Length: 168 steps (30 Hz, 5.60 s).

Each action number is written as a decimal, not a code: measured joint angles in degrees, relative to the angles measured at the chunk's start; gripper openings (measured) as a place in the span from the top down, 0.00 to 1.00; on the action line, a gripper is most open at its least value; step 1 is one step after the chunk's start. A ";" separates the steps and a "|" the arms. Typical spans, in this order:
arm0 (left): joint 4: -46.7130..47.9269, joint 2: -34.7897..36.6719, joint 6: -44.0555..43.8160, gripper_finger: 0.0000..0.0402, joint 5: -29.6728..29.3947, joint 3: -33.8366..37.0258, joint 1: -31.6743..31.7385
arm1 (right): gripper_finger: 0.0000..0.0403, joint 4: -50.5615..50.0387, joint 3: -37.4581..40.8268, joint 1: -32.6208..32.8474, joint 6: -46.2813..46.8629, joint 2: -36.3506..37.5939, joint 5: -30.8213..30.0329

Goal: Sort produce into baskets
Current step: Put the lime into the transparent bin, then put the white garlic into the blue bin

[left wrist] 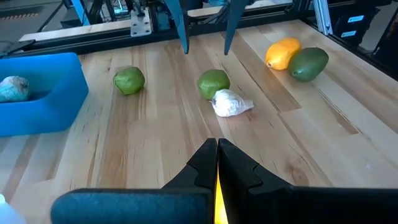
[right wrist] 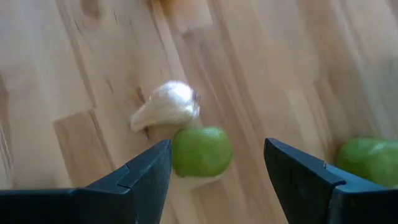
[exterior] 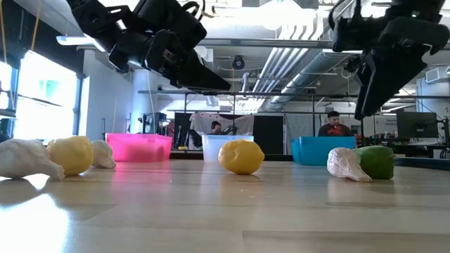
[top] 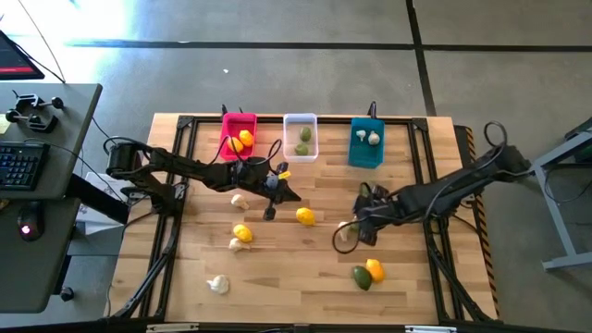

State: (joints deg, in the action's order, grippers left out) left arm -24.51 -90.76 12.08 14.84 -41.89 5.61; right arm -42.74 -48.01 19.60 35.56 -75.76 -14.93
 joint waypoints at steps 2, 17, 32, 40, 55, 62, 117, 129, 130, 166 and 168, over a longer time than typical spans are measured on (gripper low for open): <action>0.46 0.00 -0.01 1.00 -0.01 -0.02 0.00 | 0.39 -3.01 -2.71 -0.34 0.55 -2.72 1.96; 0.93 0.00 0.00 1.00 -0.03 -0.02 0.00 | 0.39 -15.56 -15.84 -3.93 -3.18 -20.10 10.00; 1.86 0.00 -1.46 1.00 0.00 -0.02 -0.04 | 0.39 -13.20 -14.15 -5.82 -4.85 -20.29 13.17; 2.17 0.00 -1.43 1.00 0.01 -0.02 -0.02 | 0.31 -11.05 -12.63 -6.19 -4.08 -20.29 13.22; 2.25 0.00 -1.03 1.00 0.61 -0.02 0.00 | 0.26 -8.69 -12.57 -6.60 -10.20 -25.58 12.77; -3.46 0.04 -3.19 1.00 0.71 2.87 0.38 | 0.43 -8.46 -12.57 -6.60 -8.60 -24.43 13.07; -9.24 6.97 -9.97 1.00 0.39 11.10 1.42 | 0.61 44.44 -28.67 -46.25 -27.50 -39.28 14.60; -8.55 7.19 -9.89 1.00 0.41 11.08 0.92 | 0.52 37.37 -34.80 -46.21 -25.05 -44.70 9.15; -8.53 7.19 -9.58 1.00 0.41 11.08 0.92 | 0.49 37.39 -34.80 -46.21 -24.93 -44.70 9.10; 33.80 25.36 -9.21 1.00 -4.91 6.50 -10.81 | 0.99 71.33 4.62 -32.84 -20.07 -20.75 -9.42; 37.80 25.31 -10.60 1.00 -5.56 5.23 -12.80 | 0.99 73.63 7.09 -31.23 -19.37 -19.28 -10.24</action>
State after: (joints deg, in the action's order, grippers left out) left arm 13.29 -65.45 1.48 9.28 -36.66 -7.19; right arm 30.89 -40.91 -11.64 16.19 -95.04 -25.17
